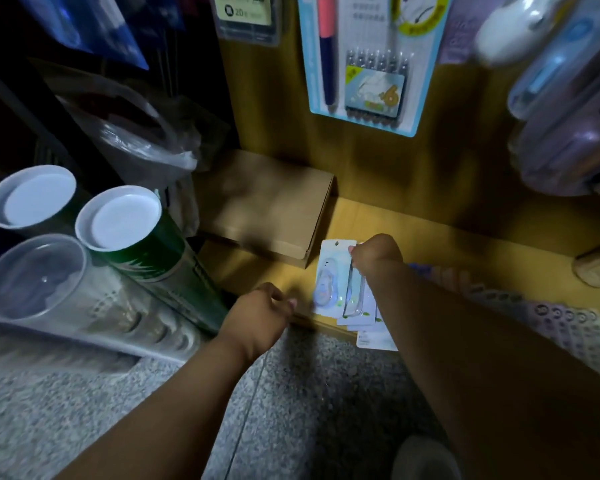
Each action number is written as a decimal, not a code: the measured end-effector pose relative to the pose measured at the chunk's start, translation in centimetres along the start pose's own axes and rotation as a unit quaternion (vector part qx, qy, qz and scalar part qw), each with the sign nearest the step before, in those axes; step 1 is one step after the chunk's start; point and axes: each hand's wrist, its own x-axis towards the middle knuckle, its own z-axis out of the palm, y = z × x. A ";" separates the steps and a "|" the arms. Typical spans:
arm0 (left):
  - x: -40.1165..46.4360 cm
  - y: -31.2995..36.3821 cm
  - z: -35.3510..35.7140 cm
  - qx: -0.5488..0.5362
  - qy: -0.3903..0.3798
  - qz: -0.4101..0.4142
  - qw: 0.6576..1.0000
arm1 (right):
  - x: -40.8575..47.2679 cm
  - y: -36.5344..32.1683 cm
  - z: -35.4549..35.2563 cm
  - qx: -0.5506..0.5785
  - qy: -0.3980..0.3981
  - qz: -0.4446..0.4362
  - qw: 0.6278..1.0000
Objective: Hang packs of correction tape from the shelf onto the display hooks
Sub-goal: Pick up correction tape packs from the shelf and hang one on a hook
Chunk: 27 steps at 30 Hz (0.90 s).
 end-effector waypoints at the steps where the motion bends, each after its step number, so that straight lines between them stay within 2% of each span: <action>1: -0.2 0.2 0.0 -0.016 -0.001 -0.010 1.000 | -0.2 0.1 -0.5 0.009 -0.004 -0.010 1.000; 3: -0.6 0.9 0.2 -0.065 0.001 -0.028 0.998 | -1.0 0.8 -1.4 0.035 -0.013 -0.022 0.999; 6: -1.1 2.2 0.8 -0.135 0.008 -0.051 0.989 | -3.8 1.2 -2.8 0.150 -0.087 0.005 0.985; 8: -1.6 3.1 1.2 -0.187 0.003 -0.069 0.980 | -5.4 1.3 -3.1 0.229 -0.147 0.034 0.962; 11: -2.0 3.5 2.0 -0.316 -0.046 -0.113 0.941 | -6.7 1.9 -3.0 0.278 -0.204 0.052 0.937; 13: -2.2 3.0 2.5 -0.394 -0.081 -0.116 0.908 | -6.8 2.2 -2.5 0.272 -0.224 0.046 0.935; 16: -2.2 2.2 2.6 -0.451 -0.092 -0.104 0.882 | -5.3 2.1 -2.4 0.221 -0.130 0.007 0.967; 19: -1.5 1.3 2.5 -0.461 -0.083 -0.104 0.877 | -2.4 1.7 -2.9 0.159 -0.019 -0.020 0.987; 27: 0.4 -0.3 2.5 -0.490 -0.089 -0.099 0.862 | 2.0 0.7 -1.6 0.095 -0.042 0.006 0.995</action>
